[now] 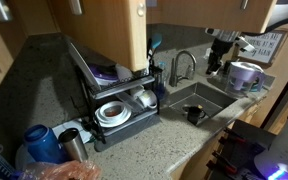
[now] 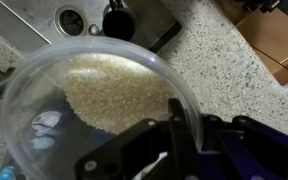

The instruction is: Put the bowl in the cupboard drawer on top of the sink

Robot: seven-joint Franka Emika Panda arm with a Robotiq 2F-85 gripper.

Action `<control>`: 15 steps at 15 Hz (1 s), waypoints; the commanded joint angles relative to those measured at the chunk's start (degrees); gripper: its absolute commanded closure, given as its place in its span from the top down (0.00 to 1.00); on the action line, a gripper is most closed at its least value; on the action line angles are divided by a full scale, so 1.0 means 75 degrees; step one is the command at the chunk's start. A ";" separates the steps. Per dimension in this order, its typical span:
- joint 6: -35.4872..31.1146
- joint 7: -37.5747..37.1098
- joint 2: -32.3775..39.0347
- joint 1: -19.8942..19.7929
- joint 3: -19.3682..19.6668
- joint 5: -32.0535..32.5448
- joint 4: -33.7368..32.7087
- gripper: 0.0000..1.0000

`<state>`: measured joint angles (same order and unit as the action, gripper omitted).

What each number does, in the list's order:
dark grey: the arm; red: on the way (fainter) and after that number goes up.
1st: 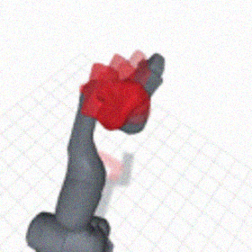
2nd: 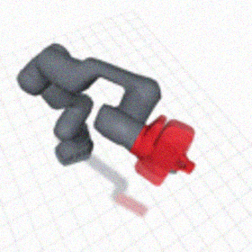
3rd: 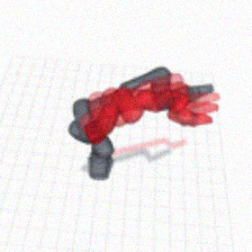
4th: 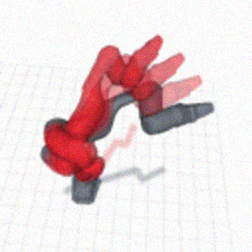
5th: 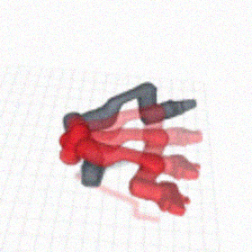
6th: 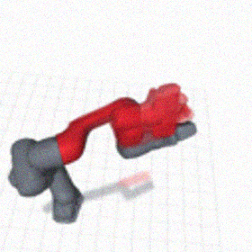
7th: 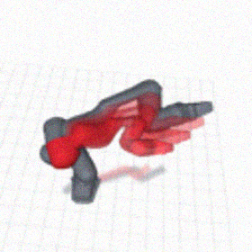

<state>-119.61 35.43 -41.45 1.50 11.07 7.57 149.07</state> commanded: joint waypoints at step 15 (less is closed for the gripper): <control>0.0563 -0.0022 -0.0116 0.0118 0.0051 -0.0269 -0.0785 0.06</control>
<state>-115.49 35.43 -42.31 2.12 11.27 5.39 143.28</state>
